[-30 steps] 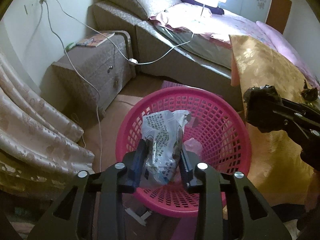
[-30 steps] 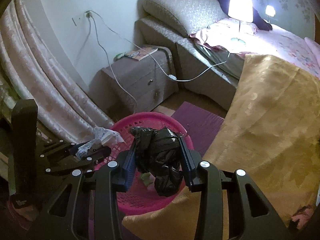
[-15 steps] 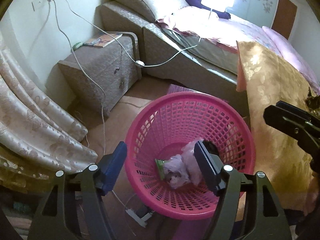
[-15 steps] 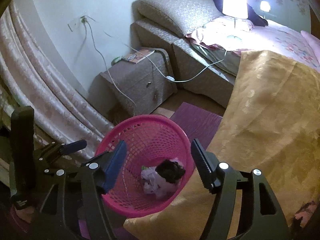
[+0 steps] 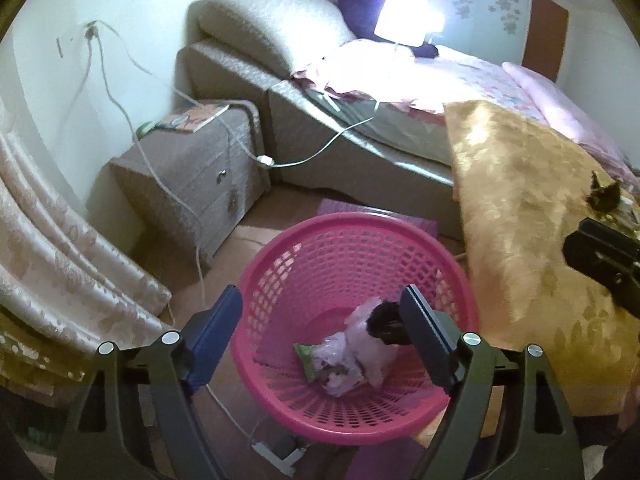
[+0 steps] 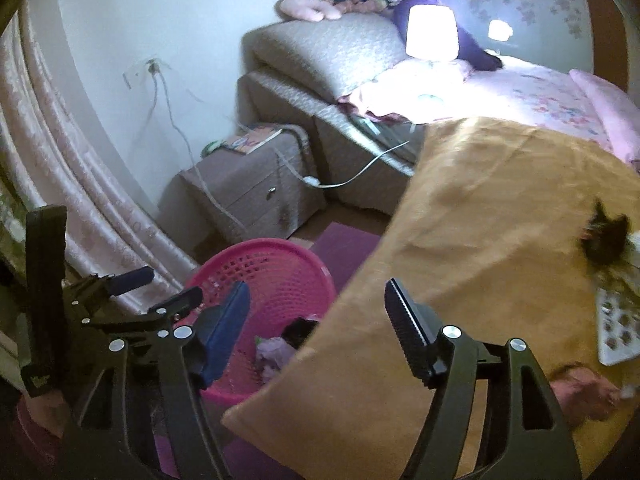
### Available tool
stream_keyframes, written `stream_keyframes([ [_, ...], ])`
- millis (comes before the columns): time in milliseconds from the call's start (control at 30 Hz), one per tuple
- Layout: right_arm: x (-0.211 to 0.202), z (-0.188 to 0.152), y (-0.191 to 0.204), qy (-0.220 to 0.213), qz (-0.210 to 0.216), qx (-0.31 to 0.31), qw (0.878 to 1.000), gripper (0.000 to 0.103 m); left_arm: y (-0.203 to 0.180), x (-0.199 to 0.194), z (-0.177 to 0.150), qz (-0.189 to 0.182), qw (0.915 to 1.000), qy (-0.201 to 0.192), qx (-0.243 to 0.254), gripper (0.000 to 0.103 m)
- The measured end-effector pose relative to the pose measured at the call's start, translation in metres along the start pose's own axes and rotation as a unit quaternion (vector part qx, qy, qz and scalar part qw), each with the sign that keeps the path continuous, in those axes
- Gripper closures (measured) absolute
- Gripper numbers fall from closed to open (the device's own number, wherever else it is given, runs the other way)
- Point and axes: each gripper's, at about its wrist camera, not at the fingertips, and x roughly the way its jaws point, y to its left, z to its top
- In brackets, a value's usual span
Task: Collect trash
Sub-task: 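Move both tools back over the bed and grasp the mauve cloth with the left tool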
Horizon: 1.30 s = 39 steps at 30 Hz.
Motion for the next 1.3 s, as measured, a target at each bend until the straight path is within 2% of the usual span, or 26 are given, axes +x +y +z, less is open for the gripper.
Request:
stream_keyframes([
  [333, -0.063, -0.025, -0.064, -0.052, -0.087, 0.044, 0.994, 0.032, -0.043, -0.016, -0.001, -0.051, 0.9971, -0.028, 0.05, 0.023],
  [533, -0.099, -0.043, -0.105, -0.076, -0.145, 0.077, 0.984, 0.032, -0.074, -0.022, -0.001, -0.096, 0.9918, -0.027, 0.08, 0.023],
  [700, -0.121, -0.057, -0.138, -0.088, -0.182, 0.111, 0.973, 0.032, -0.107, -0.027, 0.001, -0.114, 0.9864, -0.032, 0.114, 0.022],
  [833, -0.135, -0.068, -0.157, -0.097, -0.204, 0.135, 0.965, 0.032, -0.142, -0.033, 0.003, -0.134, 0.9786, -0.041, 0.151, 0.022],
  [1067, -0.152, -0.085, -0.178, -0.105, -0.222, 0.161, 0.956, 0.031, -0.206, -0.038, 0.002, -0.19, 0.9585, -0.044, 0.208, 0.023],
  [1300, -0.166, -0.095, -0.193, -0.117, -0.238, 0.187, 0.946, 0.028, -0.261, -0.042, -0.009, -0.239, 0.9328, -0.041, 0.267, 0.023],
])
